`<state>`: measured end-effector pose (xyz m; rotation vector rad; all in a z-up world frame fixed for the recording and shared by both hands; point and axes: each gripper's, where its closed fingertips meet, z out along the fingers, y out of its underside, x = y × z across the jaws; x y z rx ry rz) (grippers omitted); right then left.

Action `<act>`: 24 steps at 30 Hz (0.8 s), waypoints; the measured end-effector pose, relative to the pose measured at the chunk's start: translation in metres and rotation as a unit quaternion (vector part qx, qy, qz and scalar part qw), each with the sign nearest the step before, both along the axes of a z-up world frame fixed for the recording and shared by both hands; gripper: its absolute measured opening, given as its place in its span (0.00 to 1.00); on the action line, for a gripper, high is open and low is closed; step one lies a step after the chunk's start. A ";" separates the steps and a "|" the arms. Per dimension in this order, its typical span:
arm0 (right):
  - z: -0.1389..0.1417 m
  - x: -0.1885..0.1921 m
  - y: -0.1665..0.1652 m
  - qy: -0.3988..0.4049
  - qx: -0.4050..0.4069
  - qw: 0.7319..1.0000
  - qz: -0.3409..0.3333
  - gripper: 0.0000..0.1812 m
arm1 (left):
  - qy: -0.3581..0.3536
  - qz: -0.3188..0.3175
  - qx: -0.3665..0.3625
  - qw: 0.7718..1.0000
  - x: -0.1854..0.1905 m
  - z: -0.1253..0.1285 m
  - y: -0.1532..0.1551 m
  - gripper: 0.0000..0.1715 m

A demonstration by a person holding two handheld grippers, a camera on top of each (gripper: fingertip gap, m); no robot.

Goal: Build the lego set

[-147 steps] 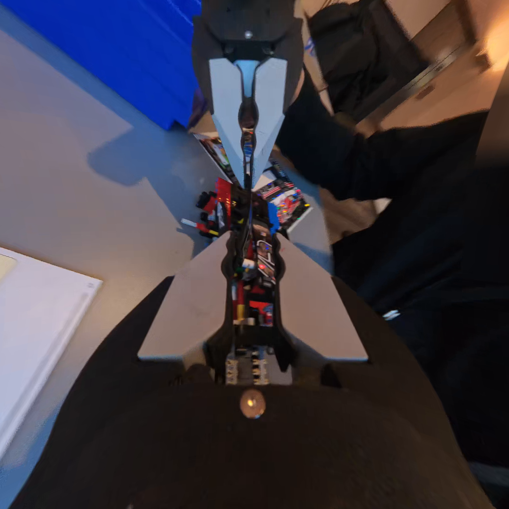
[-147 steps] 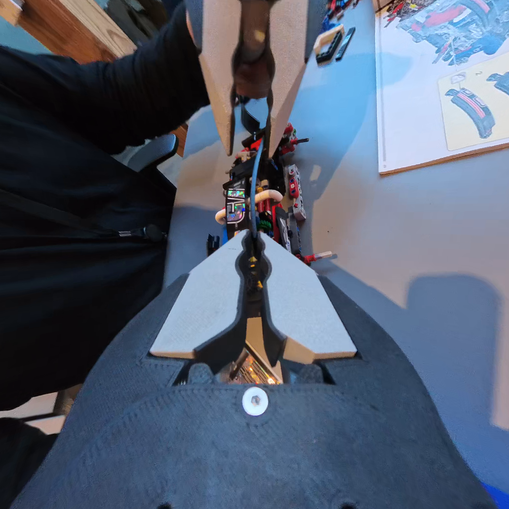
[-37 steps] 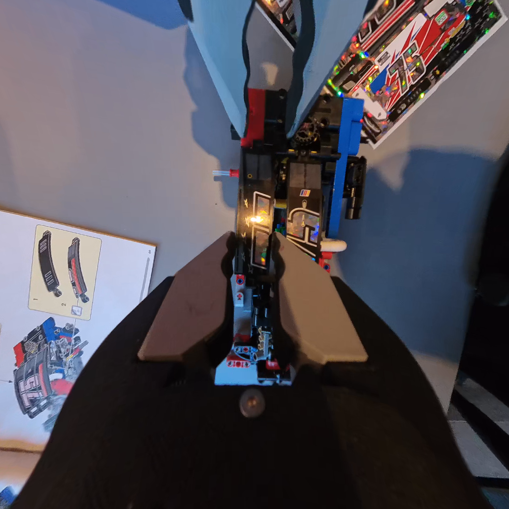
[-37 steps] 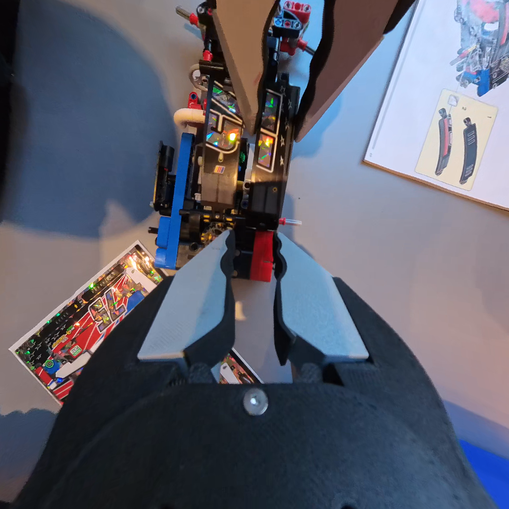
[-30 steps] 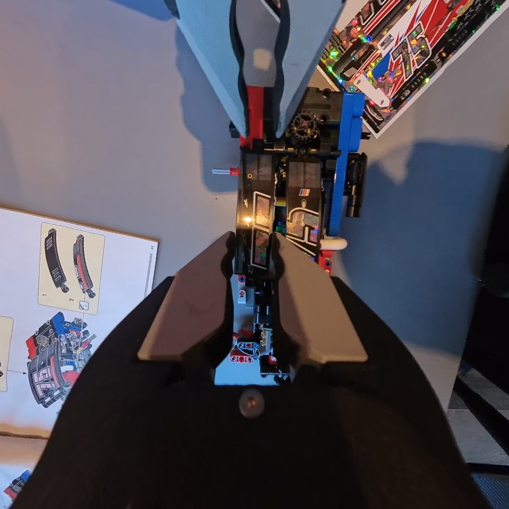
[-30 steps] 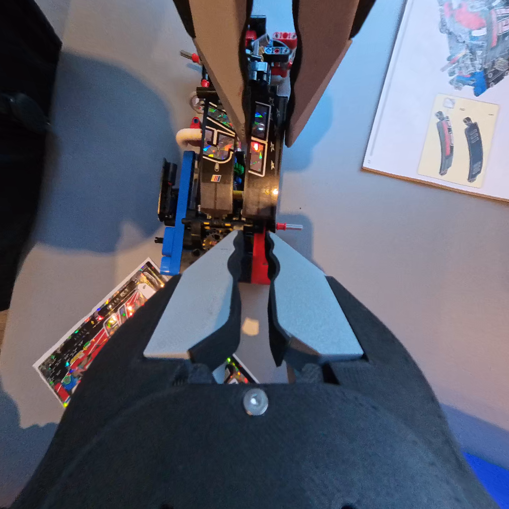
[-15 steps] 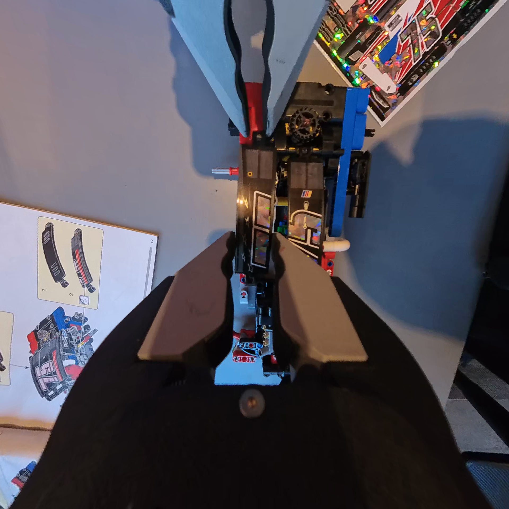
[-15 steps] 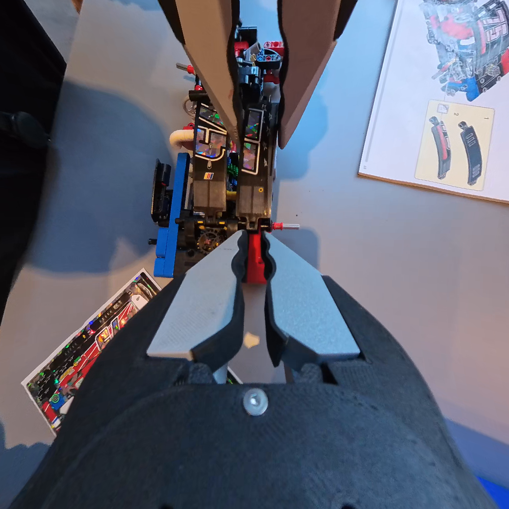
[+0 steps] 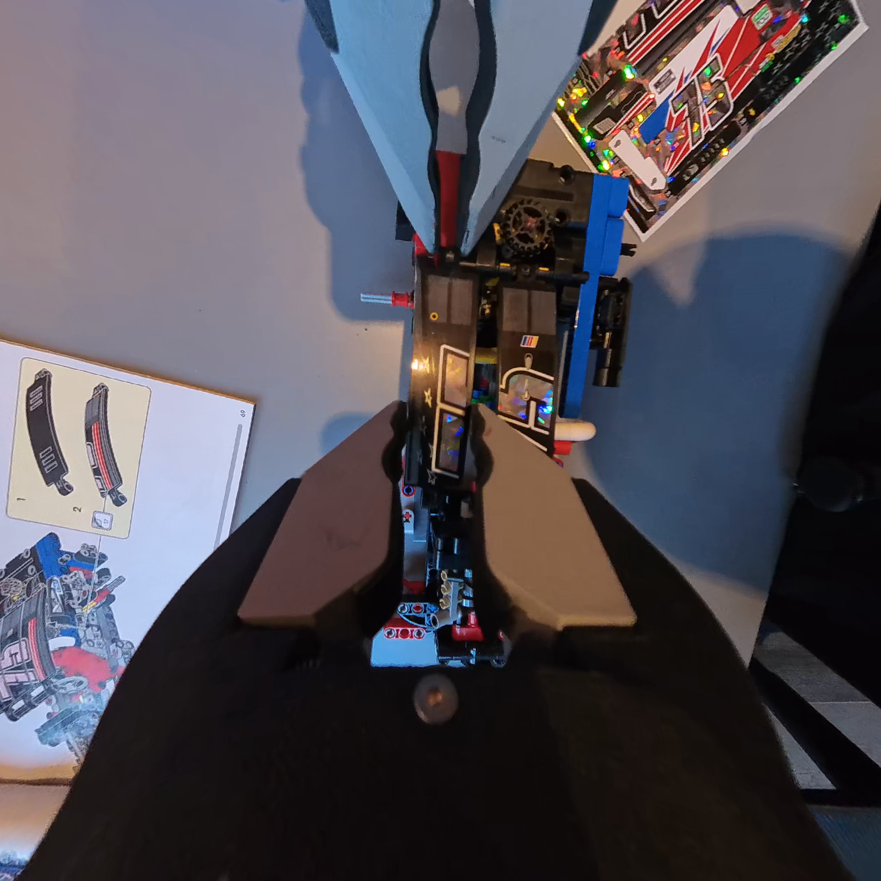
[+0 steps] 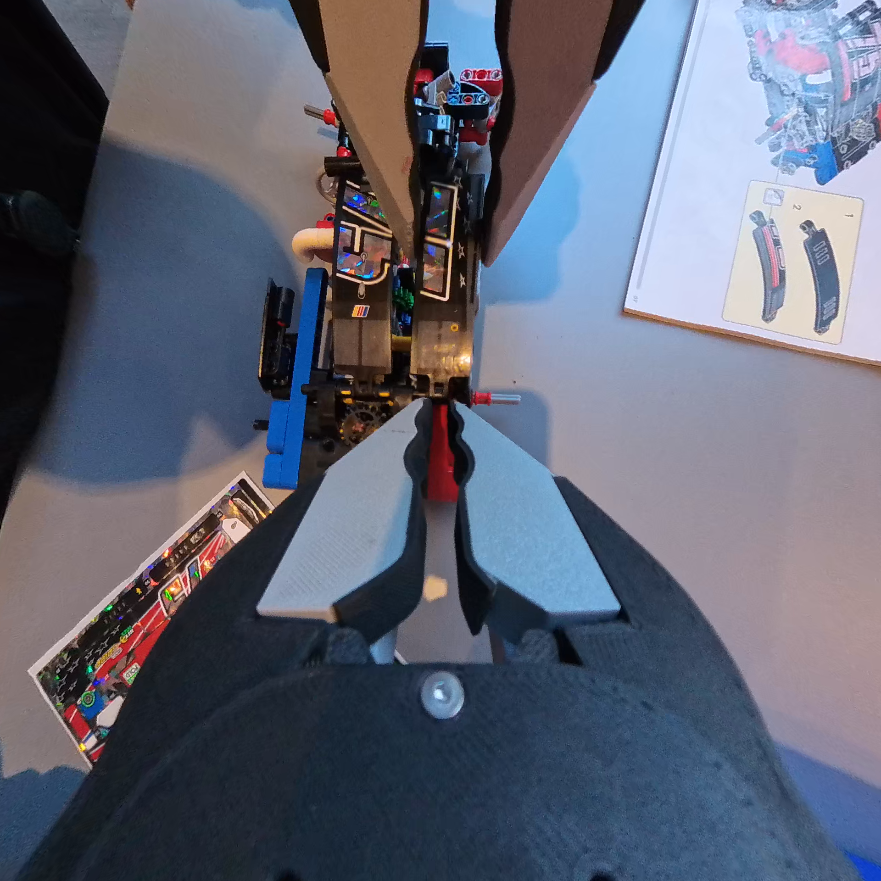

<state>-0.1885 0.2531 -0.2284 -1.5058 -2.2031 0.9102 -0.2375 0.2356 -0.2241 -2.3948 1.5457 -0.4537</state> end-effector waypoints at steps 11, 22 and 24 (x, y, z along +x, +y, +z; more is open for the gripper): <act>0.005 0.006 0.001 0.003 -0.016 1.000 -0.001 0.02 | -0.002 -0.016 -0.010 1.000 0.006 0.001 -0.001 0.13; 0.004 0.003 -0.005 0.018 0.023 1.000 0.004 0.07 | 0.040 -0.035 -0.015 0.998 0.003 -0.001 -0.001 0.13; 0.003 0.003 -0.004 0.014 0.022 1.000 0.005 0.08 | 0.042 -0.036 -0.016 0.998 0.003 -0.002 -0.001 0.13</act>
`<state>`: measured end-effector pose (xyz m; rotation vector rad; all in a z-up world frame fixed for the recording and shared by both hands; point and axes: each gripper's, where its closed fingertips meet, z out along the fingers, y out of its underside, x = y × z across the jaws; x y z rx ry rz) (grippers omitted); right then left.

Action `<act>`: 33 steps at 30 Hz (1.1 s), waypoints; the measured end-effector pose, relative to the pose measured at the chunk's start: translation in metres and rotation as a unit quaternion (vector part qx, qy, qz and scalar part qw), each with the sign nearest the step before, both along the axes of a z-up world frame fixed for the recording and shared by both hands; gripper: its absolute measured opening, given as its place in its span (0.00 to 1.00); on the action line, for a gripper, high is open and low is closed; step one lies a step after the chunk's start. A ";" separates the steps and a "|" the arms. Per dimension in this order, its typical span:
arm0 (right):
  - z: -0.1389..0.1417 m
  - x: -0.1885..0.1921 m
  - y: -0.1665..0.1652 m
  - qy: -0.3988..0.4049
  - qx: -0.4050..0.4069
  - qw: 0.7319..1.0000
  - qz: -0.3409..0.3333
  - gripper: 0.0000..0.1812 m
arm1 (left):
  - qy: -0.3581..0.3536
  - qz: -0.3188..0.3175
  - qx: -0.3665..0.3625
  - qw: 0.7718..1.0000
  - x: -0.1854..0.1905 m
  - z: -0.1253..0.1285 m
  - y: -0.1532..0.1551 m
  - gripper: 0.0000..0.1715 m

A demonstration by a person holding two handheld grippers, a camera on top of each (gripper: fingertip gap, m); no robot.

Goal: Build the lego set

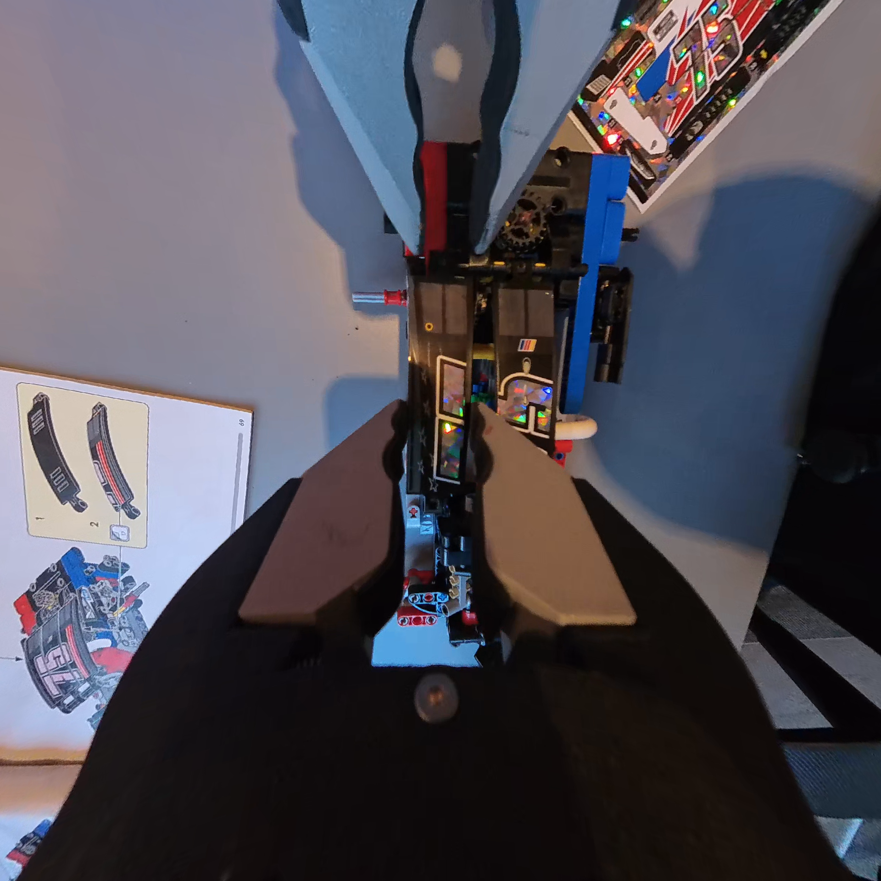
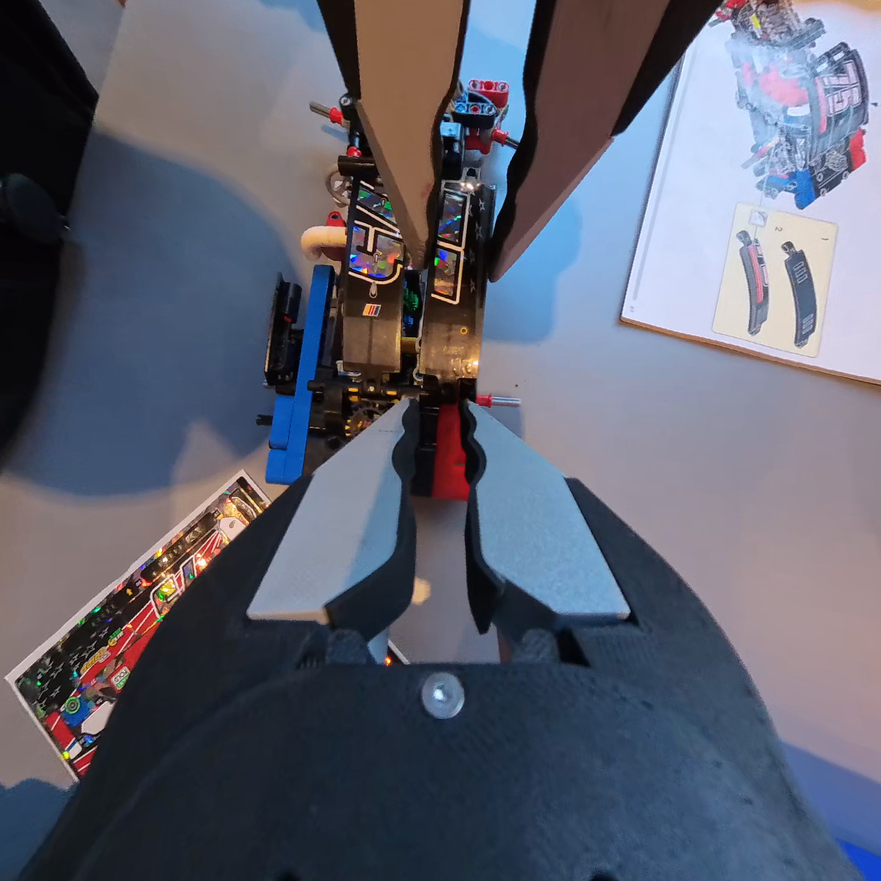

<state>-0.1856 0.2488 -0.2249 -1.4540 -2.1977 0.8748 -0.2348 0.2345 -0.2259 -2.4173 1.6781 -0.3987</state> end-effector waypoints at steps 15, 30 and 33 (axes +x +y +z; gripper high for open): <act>-0.004 0.001 -0.004 -0.055 0.010 0.998 0.016 0.12 | 0.027 -0.017 -0.006 0.999 -0.003 0.000 -0.001 0.13; 0.003 -0.008 0.005 0.017 -0.010 0.999 -0.033 0.00 | 0.027 -0.009 -0.007 1.000 -0.004 -0.002 0.000 0.13; 0.009 -0.010 0.005 0.034 -0.017 0.999 -0.035 0.00 | 0.022 -0.009 -0.009 1.000 -0.003 -0.002 -0.001 0.13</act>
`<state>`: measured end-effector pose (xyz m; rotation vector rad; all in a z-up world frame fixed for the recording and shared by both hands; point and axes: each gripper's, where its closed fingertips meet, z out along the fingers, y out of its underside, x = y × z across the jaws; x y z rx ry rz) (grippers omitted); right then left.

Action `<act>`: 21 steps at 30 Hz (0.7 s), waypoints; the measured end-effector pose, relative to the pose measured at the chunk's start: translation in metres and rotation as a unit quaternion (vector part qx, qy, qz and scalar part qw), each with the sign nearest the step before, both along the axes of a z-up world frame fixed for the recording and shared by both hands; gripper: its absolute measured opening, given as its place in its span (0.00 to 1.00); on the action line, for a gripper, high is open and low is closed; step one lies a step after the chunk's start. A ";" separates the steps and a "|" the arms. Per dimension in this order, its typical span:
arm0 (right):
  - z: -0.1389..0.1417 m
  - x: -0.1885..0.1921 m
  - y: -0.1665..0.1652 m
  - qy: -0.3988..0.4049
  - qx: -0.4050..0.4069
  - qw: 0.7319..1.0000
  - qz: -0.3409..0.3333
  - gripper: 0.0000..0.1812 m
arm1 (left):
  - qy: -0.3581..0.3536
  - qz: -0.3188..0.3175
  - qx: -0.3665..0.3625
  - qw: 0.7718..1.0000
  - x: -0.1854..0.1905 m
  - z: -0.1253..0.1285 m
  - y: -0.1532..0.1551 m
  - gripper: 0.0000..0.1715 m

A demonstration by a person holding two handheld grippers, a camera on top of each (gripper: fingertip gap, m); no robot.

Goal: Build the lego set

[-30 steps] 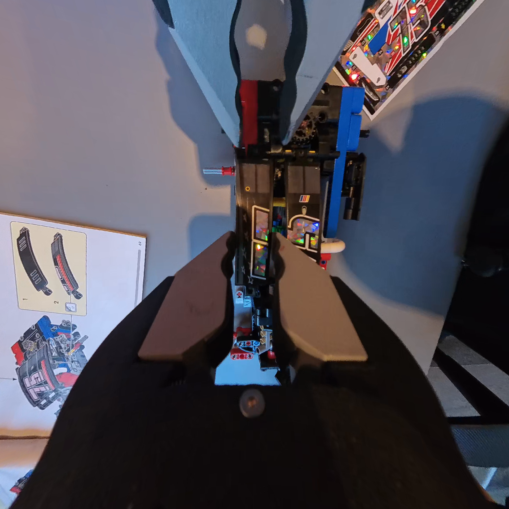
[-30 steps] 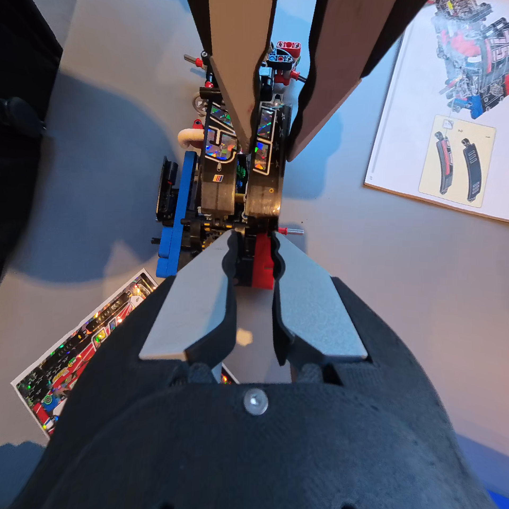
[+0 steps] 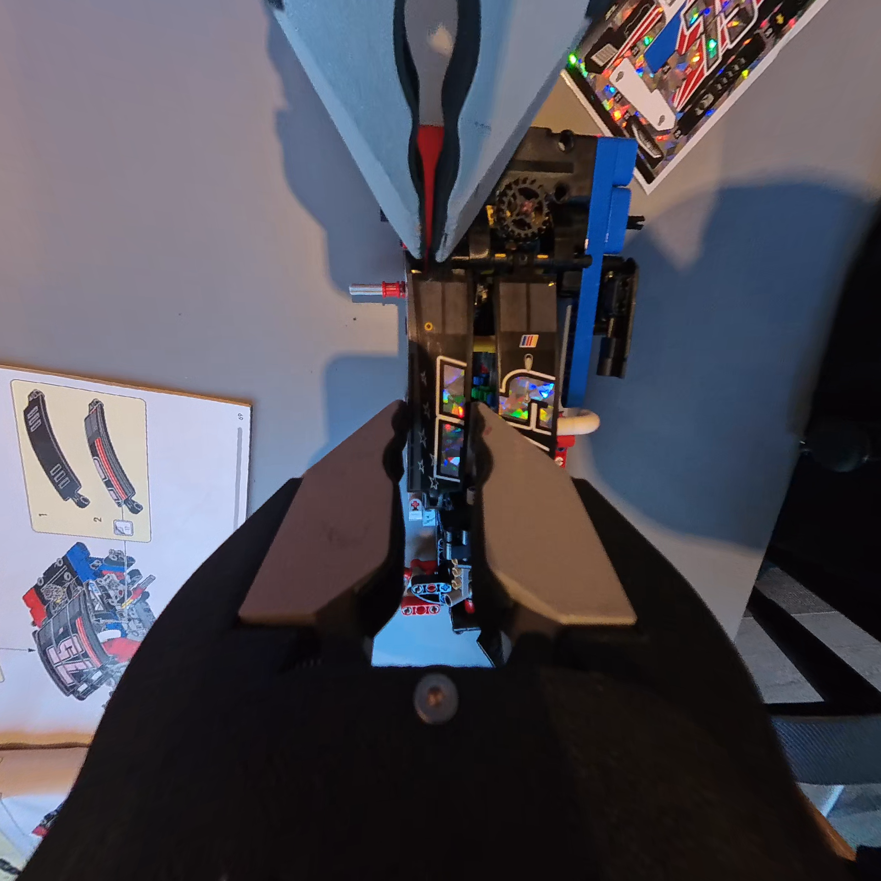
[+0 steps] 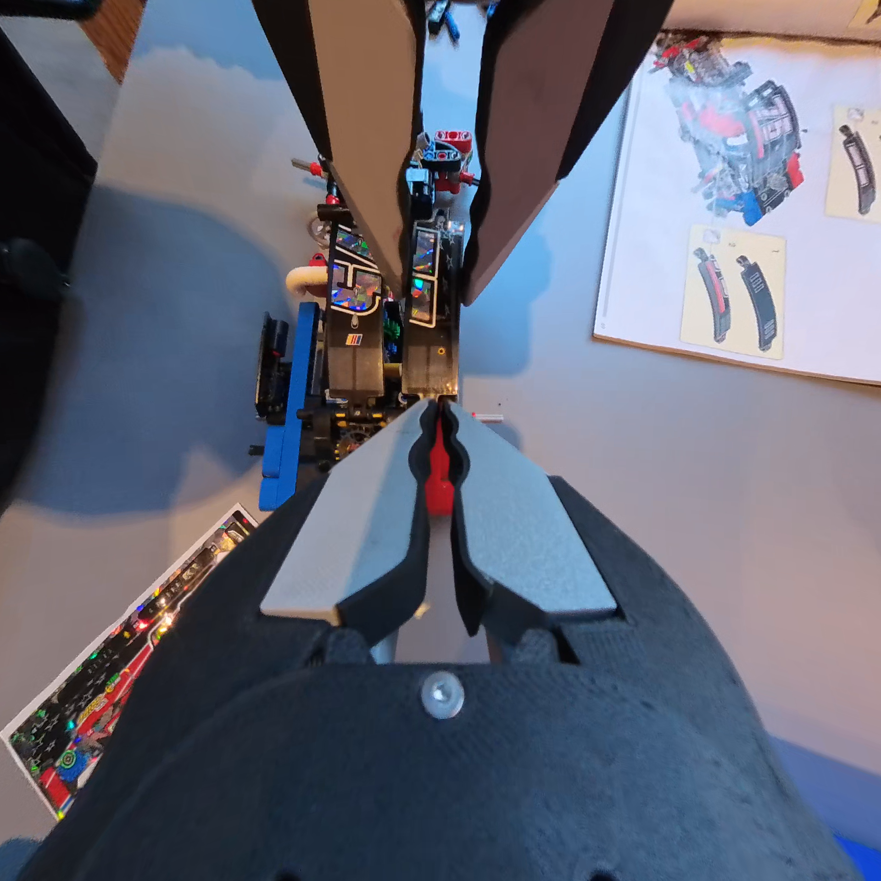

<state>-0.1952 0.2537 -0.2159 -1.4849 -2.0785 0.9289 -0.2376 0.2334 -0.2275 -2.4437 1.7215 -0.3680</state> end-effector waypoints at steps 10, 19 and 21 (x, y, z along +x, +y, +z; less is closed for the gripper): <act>-0.006 0.000 -0.001 0.000 -0.016 1.000 -0.005 0.00 | 0.001 0.006 -0.002 1.000 0.001 0.000 0.000 0.13; -0.008 0.000 -0.004 0.003 -0.034 0.999 -0.010 0.00 | -0.013 0.015 -0.037 0.999 0.002 -0.001 -0.005 0.13; -0.008 0.001 -0.003 0.005 -0.033 0.999 -0.012 0.00 | -0.017 0.016 -0.044 0.999 0.002 -0.002 -0.006 0.13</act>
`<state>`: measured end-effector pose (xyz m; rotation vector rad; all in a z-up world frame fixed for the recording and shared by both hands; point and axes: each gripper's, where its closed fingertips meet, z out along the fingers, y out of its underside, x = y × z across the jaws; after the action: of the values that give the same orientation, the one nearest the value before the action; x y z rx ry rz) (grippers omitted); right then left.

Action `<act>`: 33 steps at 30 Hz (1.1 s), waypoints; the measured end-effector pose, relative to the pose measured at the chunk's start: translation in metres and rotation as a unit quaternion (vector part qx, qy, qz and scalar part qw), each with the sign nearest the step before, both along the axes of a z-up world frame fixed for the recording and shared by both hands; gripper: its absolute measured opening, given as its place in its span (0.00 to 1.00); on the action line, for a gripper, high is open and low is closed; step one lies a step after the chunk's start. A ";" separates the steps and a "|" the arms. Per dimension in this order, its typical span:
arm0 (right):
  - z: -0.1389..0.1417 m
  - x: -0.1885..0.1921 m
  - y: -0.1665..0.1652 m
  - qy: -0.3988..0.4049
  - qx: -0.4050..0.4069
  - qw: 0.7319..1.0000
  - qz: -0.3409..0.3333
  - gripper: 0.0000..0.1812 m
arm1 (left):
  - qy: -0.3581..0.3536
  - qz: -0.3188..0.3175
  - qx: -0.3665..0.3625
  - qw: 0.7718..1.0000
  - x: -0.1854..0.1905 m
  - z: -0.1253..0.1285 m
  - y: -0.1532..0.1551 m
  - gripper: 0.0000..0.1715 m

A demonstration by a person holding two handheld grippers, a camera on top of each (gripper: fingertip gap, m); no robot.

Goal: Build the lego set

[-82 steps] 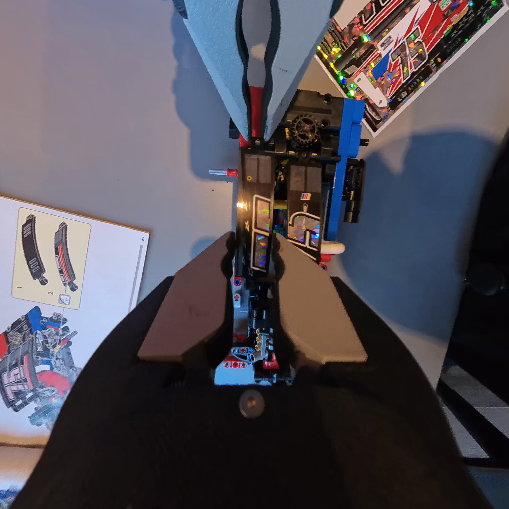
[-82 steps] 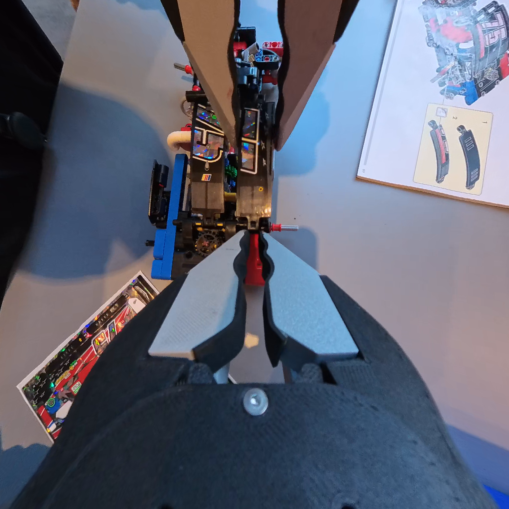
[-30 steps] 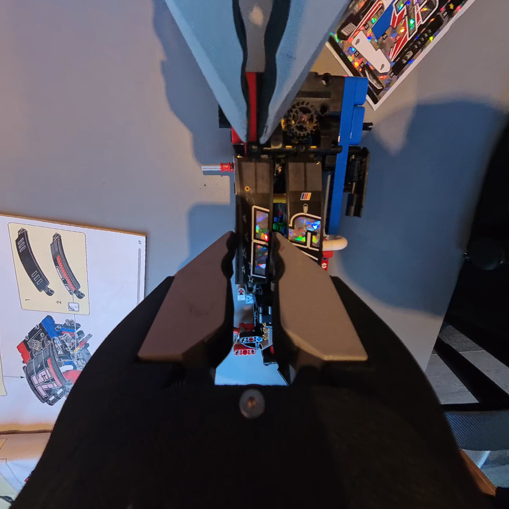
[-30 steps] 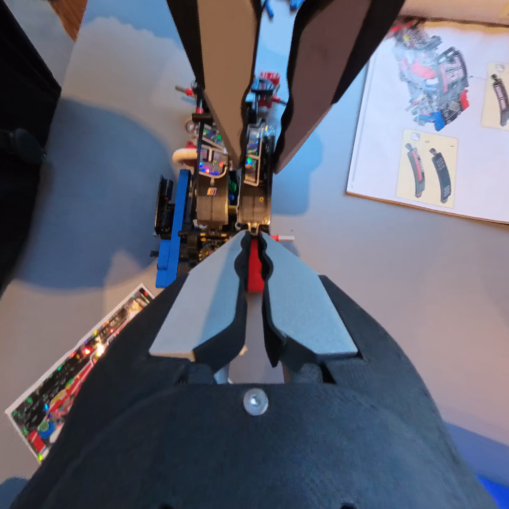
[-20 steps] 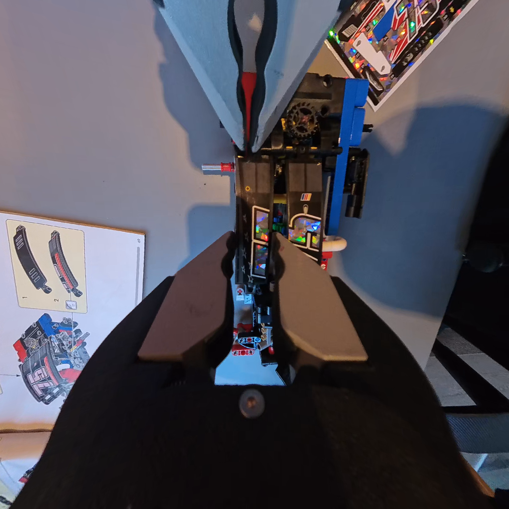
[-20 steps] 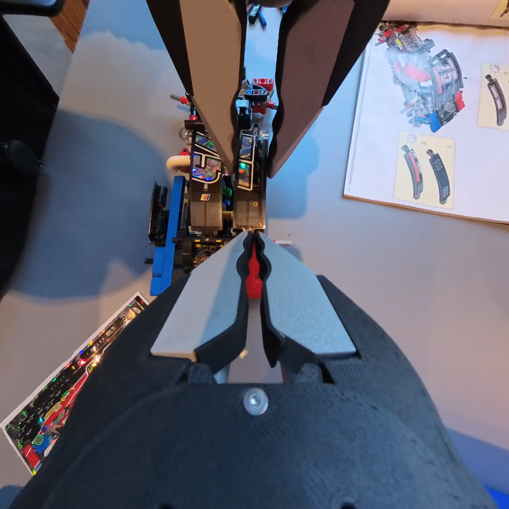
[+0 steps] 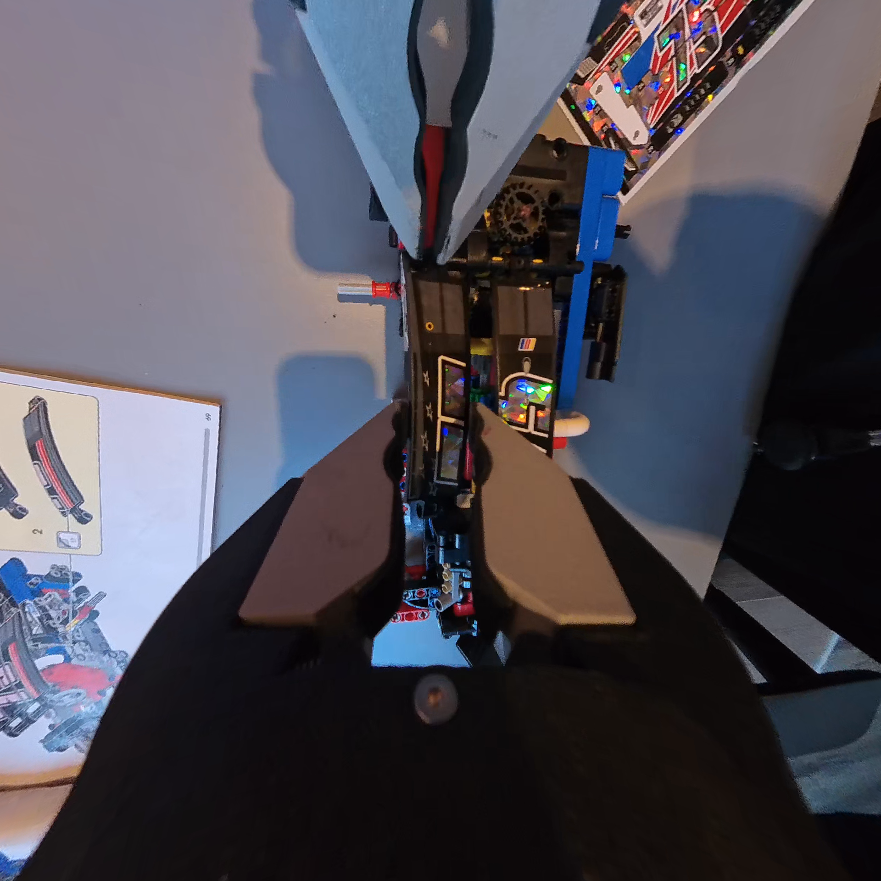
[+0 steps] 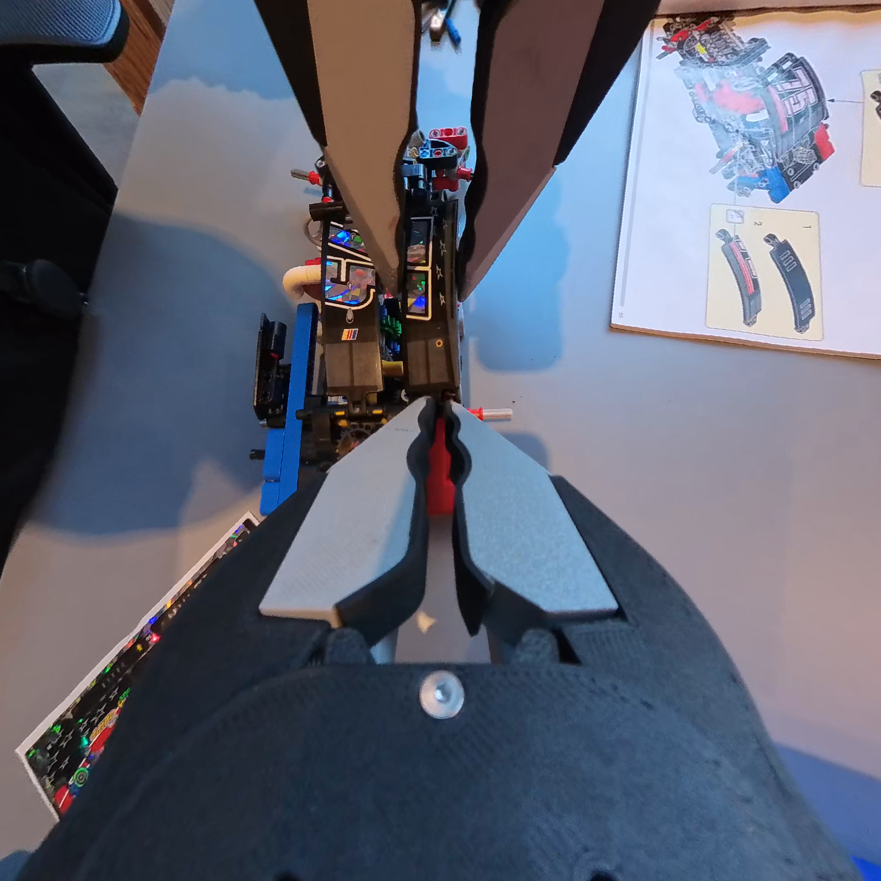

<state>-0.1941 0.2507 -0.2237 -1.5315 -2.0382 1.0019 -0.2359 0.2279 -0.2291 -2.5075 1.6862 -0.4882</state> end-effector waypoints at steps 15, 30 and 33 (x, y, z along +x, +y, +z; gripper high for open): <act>-0.001 0.009 -0.013 -0.014 0.059 0.997 0.042 0.11 | -0.037 0.027 -0.074 0.996 0.004 0.000 -0.009 0.12; -0.005 0.007 -0.017 -0.030 0.086 0.993 0.070 0.11 | -0.010 0.017 -0.079 0.997 0.005 -0.001 -0.011 0.12; -0.005 0.007 -0.016 -0.035 0.088 0.993 0.069 0.12 | -0.006 0.014 -0.083 0.996 0.003 -0.001 -0.012 0.12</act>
<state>-0.1869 0.2343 -0.2285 -1.3695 -2.2418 0.8020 -0.2326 0.2159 -0.2298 -2.6302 1.6692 -0.6663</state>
